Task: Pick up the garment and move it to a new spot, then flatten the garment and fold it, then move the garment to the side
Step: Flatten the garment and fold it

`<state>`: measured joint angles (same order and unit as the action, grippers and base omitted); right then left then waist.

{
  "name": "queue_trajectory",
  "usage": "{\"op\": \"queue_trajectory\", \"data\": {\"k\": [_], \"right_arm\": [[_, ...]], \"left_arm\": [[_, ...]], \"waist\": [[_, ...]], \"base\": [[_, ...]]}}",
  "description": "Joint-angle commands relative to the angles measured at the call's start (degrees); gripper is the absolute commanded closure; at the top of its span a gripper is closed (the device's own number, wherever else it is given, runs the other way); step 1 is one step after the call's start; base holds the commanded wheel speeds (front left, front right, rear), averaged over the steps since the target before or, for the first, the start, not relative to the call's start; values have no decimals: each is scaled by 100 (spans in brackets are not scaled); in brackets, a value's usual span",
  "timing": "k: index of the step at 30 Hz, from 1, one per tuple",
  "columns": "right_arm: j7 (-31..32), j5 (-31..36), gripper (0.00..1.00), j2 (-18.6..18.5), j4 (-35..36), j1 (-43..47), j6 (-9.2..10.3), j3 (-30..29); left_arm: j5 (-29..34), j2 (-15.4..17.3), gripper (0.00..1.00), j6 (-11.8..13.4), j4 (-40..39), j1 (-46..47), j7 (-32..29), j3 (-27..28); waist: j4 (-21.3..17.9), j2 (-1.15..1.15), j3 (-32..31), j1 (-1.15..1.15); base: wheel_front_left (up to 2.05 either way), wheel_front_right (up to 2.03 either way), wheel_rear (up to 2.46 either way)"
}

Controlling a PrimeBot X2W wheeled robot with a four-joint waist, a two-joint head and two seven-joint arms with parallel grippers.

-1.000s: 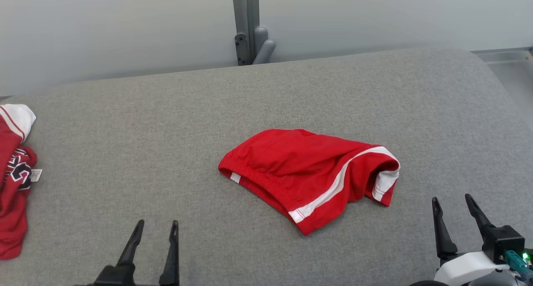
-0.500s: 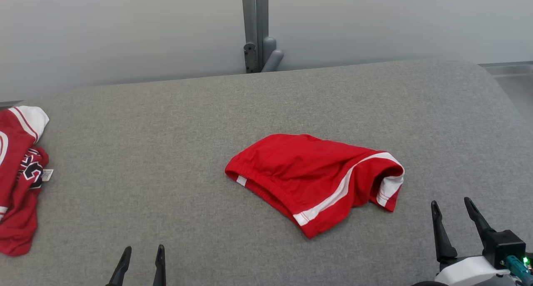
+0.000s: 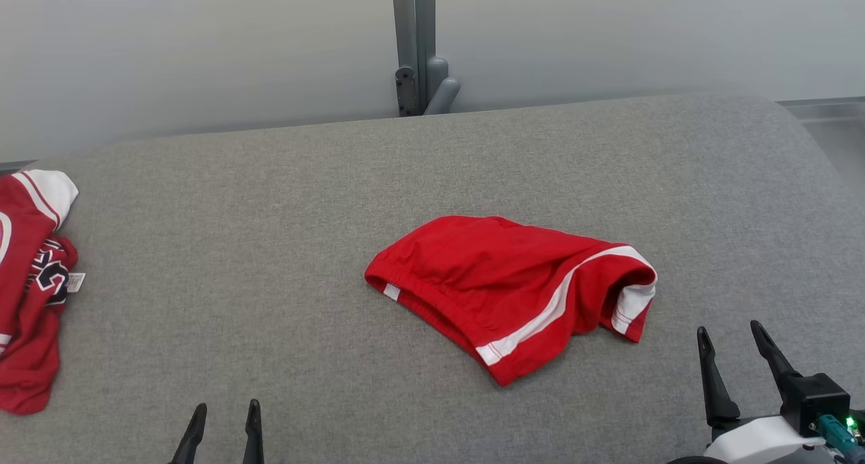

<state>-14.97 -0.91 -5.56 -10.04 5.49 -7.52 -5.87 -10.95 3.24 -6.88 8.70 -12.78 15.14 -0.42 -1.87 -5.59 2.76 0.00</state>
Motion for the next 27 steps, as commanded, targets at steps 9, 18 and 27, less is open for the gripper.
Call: {"op": "queue_trajectory", "data": {"k": [9, 18, 27], "right_arm": [[-10, -23, 0, -39, 15, -145, 6, 104], [-9, -36, 0, -8, 117, -317, 6, 330], [-10, -43, 0, 66, 114, -518, 6, 299]], "left_arm": [[-334, -35, 0, -32, 184, 276, 2, -336], [-2642, -21, 0, 622, 396, 1241, -1083, -2705], [-4295, -22, 0, 1439, 921, 2359, -1709, -3796]], "waist": [[-95, 0, 145, 0], [-430, 0, 450, 0], [-841, 0, 810, 0]], "base": [[0, 0, 0], [0, 0, 0], [0, 0, 0]]}}
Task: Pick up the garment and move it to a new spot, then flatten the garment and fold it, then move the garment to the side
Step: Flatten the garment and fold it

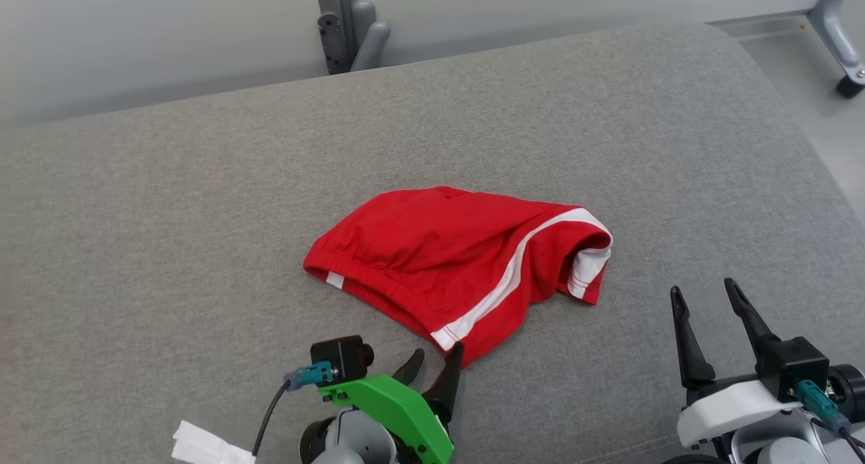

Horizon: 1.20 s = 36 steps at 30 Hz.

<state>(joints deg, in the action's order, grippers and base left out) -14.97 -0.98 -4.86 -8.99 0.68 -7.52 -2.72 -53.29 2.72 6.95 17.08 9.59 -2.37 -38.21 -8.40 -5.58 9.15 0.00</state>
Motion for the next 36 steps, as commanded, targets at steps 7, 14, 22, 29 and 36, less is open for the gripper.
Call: {"op": "queue_trajectory", "data": {"k": [7, 14, 22, 29, 36], "right_arm": [[-10, -21, 0, 38, 9, -75, 6, -59], [-10, -22, 0, 70, -14, -102, 6, -44], [-10, -31, 0, 13, -35, -104, 6, -54], [-10, -28, 0, -10, -46, -60, 6, -41], [-10, -21, 0, -33, -16, 151, 6, -110]], "left_arm": [[-590, 31, 0, 267, 722, 663, 262, -293], [-883, 29, 0, 173, 1097, 916, 501, -558], [-1117, 28, 100, 56, 1224, 1066, 755, -784], [-1012, 131, 100, -92, 1379, 1249, 1070, -898], [-746, 1343, 100, -45, 499, 1057, 1097, -715]], "waist": [[-320, -1, 264, 0], [-350, -1, 254, 0], [-292, -1, 219, 0], [-254, -1, 144, 0], [-72, -1, 110, 0]], "base": [[0, 0, 0], [0, 0, 0], [0, 0, 0], [0, 0, 0], [0, 0, 0]]}}
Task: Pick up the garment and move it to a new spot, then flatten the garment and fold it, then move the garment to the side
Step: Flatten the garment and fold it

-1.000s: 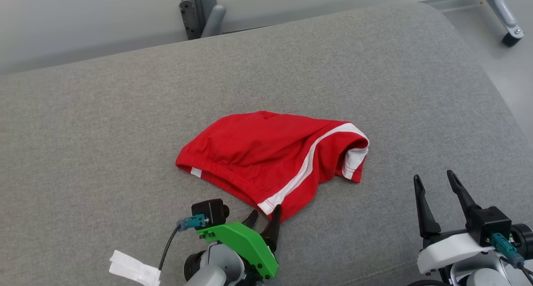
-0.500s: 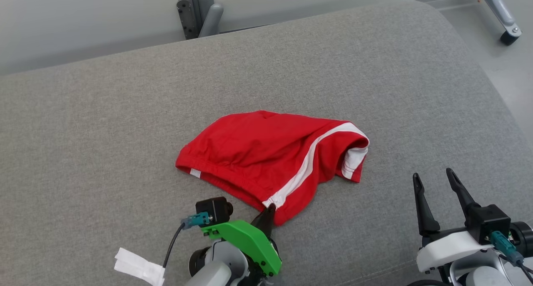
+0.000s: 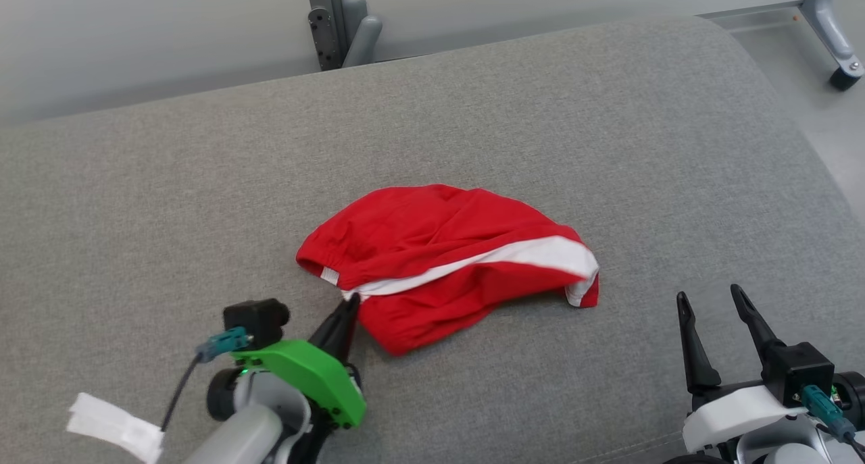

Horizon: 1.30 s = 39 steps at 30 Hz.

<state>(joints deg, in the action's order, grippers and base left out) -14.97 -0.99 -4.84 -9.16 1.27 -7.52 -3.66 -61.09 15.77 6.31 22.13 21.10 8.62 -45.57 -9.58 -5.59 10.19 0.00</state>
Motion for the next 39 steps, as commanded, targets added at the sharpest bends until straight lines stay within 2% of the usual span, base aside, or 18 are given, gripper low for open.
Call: {"op": "queue_trajectory", "data": {"k": [1, 5, 9, 11, 16, 17, 18, 19, 22, 29, 31, 33, 35, 39], "right_arm": [[-9, -16, 0, -31, -8, 105, 6, -19], [-10, -18, 0, 1, -38, 60, 6, 3], [-10, -29, 0, 26, -91, -6, 6, 73], [-10, -35, 0, 30, -110, -32, 6, 93], [-10, -52, 0, 25, -149, -47, 6, 121], [-10, -56, 0, 12, -160, -37, 6, 123], [-10, -55, 0, 4, -168, -28, 6, 127], [-10, -49, 0, -2, -177, -22, 6, 134], [-10, -44, 0, -7, -197, -47, 6, 144], [-10, -53, 0, 26, -120, -88, 6, 119], [-10, -66, 0, 30, -123, -115, 6, 123], [-10, -76, 0, 41, -131, -161, 6, 138], [-10, -85, 0, 59, -140, -198, 6, 155], [-9, -103, 0, 104, -158, -340, 6, 230]], "left_arm": [[58, 236, 100, 70, -184, -145, -44, 43], [243, 938, 100, 352, -794, -392, -202, 70], [323, 1286, 100, 569, -1175, -695, -406, -51], [420, 1390, 100, 682, -1249, -795, -490, -186], [509, 1411, 100, 880, -1420, -990, -446, -252], [519, 1422, 78, 914, -1462, -1012, -412, -231], [536, 1439, 33, 953, -1510, -1028, -376, -211], [559, 1474, 0, 993, -1552, -1045, -365, -204], [642, 1649, 0, 1160, -1744, -1138, -384, -190], [1165, 2466, 0, 1921, -2910, -929, -620, -49], [1454, 2511, 0, 1967, -3340, -616, -802, -166], [1701, 2310, 0, 1821, -3674, -183, -1083, -420], [2029, 2040, 0, 1573, -3739, 407, -1484, -796], [2413, 1049, 0, 929, -3291, 1450, -2174, -1567]], "waist": [[73, 0, 13, 0], [168, 0, 48, 0], [224, 0, 81, 0], [236, 0, 97, 0], [245, 0, 112, 0], [243, 0, 109, 0], [237, 0, 104, 0], [228, 0, 101, 0], [157, 0, 101, 0], [-44, 0, 164, 0], [-98, 0, 214, 0], [-166, 0, 275, 0], [-251, 0, 337, 0], [-508, 0, 487, 0]], "base": [[0, 0, 0], [0, 0, 0], [0, 0, 0], [0, 0, 0], [0, 0, 0], [0, 0, 0], [0, 0, 0], [0, 0, 0], [0, 0, 0], [0, 0, 0], [0, 0, 0], [0, 0, 0], [0, 0, 0], [0, 0, 0]]}}
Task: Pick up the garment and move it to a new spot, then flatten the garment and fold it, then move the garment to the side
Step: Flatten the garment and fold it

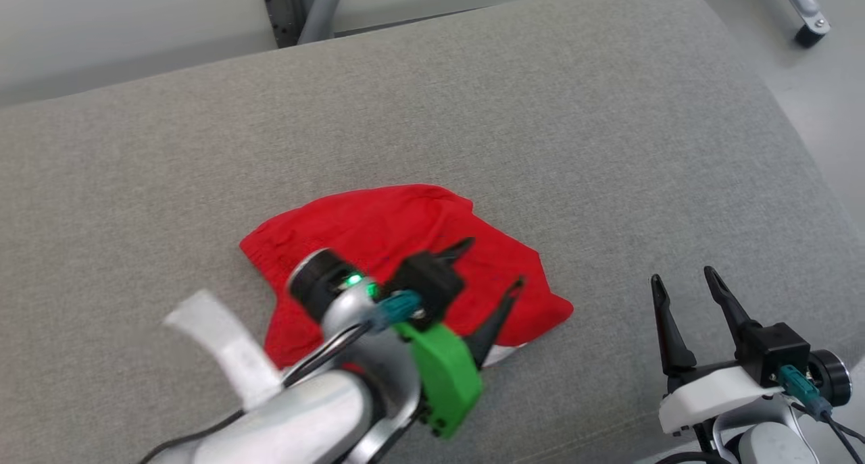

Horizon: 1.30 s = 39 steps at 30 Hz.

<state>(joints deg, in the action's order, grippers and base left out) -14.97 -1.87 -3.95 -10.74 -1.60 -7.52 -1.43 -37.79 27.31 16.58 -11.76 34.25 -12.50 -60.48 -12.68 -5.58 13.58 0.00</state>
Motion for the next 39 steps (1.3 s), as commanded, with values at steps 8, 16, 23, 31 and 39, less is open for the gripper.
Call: {"op": "queue_trajectory", "data": {"k": [8, 16, 23, 31, 39], "right_arm": [[-10, -95, 0, 83, -42, -215, 6, 90], [-10, -187, 0, 112, -75, -99, 6, 53], [-10, -294, 0, 111, -98, -112, 6, 79], [-10, -202, 0, 110, -83, -85, 6, 32], [-10, -173, 0, 111, -56, -142, 6, 5]], "left_arm": [[306, -1409, 0, -1137, 2151, 1443, -561, -783], [477, -1811, 0, -1749, 3782, 2060, -638, -997], [515, -1854, 18, -2183, 4640, 1863, -1080, -1191], [302, -2009, 100, -2352, 4548, 1774, -1051, -1188], [294, -2119, 100, -1762, 4771, 1858, 245, -565]], "waist": [[-795, 0, 441, 0], [-1051, 0, 554, 0], [-1047, 0, 495, 0], [-829, 0, 404, 0], [-713, 0, 378, 0]], "base": [[0, 0, 0], [0, 0, 0], [0, 0, 0], [0, 0, 0], [0, 0, 0]]}}
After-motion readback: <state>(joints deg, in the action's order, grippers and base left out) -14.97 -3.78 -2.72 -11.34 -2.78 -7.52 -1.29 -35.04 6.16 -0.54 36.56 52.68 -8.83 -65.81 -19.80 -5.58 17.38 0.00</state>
